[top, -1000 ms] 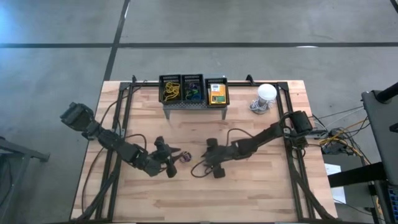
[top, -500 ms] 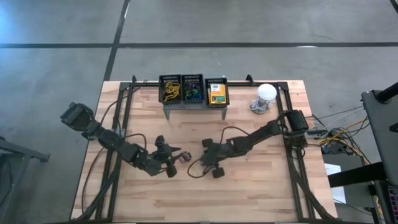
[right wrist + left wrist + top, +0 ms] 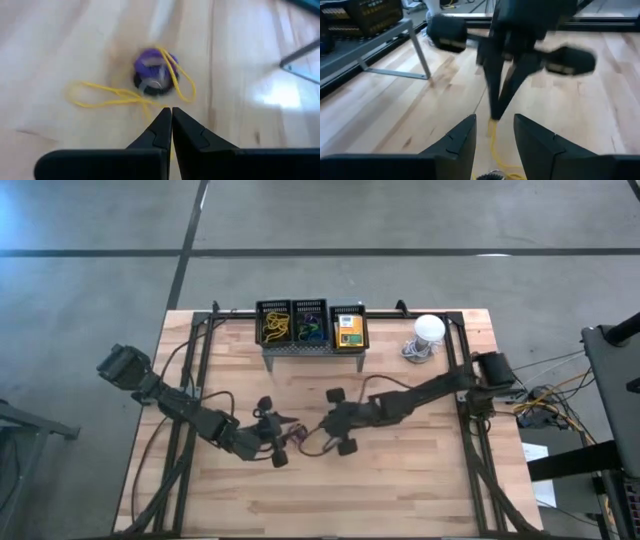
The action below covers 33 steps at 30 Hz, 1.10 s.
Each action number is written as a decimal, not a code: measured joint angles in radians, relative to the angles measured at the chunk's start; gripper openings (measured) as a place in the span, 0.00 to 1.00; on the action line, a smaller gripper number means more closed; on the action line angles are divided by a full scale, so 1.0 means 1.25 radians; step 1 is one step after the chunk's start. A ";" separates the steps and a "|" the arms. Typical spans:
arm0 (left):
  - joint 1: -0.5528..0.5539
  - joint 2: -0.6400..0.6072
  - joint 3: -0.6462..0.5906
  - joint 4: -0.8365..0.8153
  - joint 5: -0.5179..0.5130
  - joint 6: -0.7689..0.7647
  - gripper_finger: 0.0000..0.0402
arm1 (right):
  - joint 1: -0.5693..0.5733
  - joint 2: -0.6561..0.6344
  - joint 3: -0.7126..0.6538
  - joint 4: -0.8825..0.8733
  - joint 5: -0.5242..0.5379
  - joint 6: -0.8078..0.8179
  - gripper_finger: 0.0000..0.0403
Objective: Pick & Place Office Desk Supplies
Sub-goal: Put the yellow rubberband into the left black bin on the shelf
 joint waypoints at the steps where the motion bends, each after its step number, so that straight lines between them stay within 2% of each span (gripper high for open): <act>1: 0.000 0.001 0.002 0.001 0.003 0.007 0.33 | 0.001 -0.026 -0.019 0.015 -0.003 0.006 0.02; 8: 0.004 0.104 0.034 0.086 0.008 0.119 0.33 | -0.006 -0.206 -0.172 0.199 -0.028 0.027 0.02; 13: 0.031 0.195 0.105 0.164 0.007 0.180 0.33 | -0.008 -0.277 -0.234 0.232 -0.033 0.045 0.02; 17: 0.063 0.216 0.155 0.166 0.011 0.187 0.36 | -0.007 -0.288 -0.248 0.230 -0.031 0.045 0.02; 22: 0.100 0.218 0.184 0.162 0.027 0.183 0.47 | -0.007 -0.281 -0.249 0.240 -0.030 0.043 0.02; 27: 0.131 0.220 0.184 0.153 0.162 0.160 0.57 | -0.006 -0.278 -0.248 0.236 -0.030 0.046 0.02; 30: 0.143 0.220 0.184 0.150 0.164 0.138 0.56 | -0.006 -0.278 -0.246 0.236 -0.030 0.046 0.02; 33: 0.148 0.220 0.184 0.147 0.146 0.136 0.49 | -0.006 -0.278 -0.245 0.237 -0.030 0.046 0.02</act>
